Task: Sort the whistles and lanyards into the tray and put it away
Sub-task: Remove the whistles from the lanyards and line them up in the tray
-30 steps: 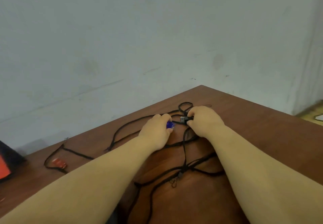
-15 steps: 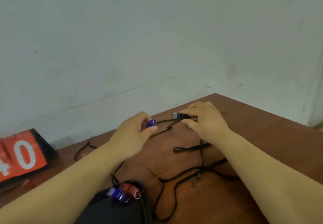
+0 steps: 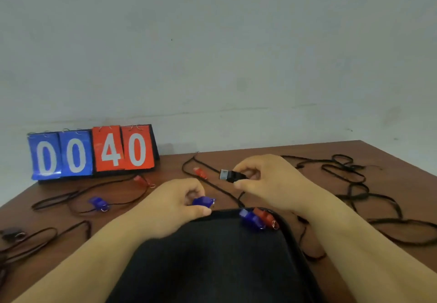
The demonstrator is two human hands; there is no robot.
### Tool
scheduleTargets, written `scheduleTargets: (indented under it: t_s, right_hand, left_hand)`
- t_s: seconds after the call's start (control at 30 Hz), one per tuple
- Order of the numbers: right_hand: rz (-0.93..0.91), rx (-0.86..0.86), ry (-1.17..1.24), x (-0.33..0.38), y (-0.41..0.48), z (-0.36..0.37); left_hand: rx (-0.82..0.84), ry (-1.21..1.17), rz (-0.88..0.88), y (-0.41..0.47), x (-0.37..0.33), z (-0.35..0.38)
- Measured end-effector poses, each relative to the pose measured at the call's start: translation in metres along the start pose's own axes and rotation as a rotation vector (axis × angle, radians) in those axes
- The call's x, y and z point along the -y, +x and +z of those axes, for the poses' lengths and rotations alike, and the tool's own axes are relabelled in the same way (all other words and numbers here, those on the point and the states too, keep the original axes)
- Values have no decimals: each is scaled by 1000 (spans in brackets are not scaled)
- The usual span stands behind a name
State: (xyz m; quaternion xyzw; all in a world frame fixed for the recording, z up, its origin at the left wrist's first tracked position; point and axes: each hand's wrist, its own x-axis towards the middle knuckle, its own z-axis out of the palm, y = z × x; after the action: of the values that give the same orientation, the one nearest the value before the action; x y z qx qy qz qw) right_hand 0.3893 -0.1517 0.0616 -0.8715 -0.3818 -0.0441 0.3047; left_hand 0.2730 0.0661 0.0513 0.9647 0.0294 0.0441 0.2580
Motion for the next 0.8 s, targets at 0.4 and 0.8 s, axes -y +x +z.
scheduleTargets:
  t_s: [0.4,0.8]
  right_hand:
    - [-44,160,-170,-1,-22,48]
    - [-62,223,-227,9,-26,49]
  left_hand:
    - [154,83,75,-1,42,20]
    - [163,-103,65,-5,32,27]
